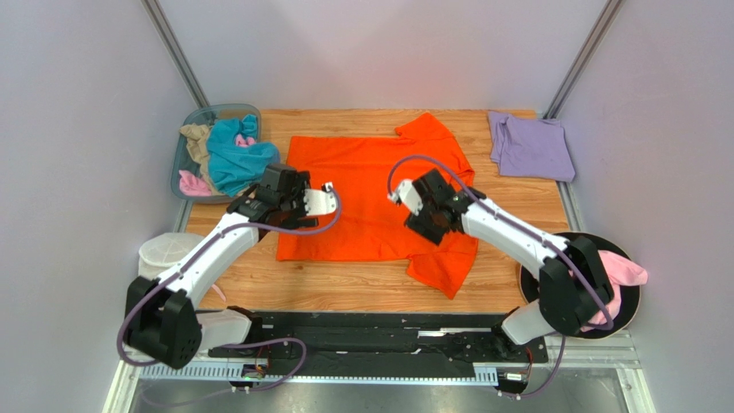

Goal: Fold and stack the t-shirts
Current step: Flatten the tshirt out, then fold the tshirt

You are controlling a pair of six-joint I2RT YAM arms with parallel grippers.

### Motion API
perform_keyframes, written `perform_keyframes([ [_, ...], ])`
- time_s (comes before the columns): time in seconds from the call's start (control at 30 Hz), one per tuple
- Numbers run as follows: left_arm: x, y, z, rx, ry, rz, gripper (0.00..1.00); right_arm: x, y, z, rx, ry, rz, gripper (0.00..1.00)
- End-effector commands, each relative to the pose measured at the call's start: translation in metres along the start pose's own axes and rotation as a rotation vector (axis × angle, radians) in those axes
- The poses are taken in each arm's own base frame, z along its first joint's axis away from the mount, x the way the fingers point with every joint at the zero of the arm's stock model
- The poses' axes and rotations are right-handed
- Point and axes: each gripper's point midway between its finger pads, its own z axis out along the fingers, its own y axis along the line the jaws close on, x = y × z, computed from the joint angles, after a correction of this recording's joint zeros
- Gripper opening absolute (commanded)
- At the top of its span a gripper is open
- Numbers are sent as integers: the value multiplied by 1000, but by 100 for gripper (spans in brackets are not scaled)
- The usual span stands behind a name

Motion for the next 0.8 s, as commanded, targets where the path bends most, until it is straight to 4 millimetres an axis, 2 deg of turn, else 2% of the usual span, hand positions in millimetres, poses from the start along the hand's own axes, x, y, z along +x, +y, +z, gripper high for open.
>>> perform_keyframes([
  [0.0,8,-41,-26,97,-28,-24,93,39,61,-30,-163,28,-58,71],
  [0.07,12,-48,-31,101,-28,-24,93,47,78,-42,-194,21,-105,70],
  [0.13,16,-54,-29,108,-16,-18,93,63,90,-45,-225,56,-153,68],
  [0.27,19,-59,-23,129,1,-18,92,76,102,-52,-266,76,-220,67],
  [0.37,24,-52,-19,102,36,-22,92,78,110,-57,-310,89,-282,66],
  [0.53,27,-52,-8,111,63,-22,91,92,121,-38,-334,152,-350,65],
  [0.77,32,-52,4,109,94,-5,91,98,136,-18,-371,145,-390,65],
])
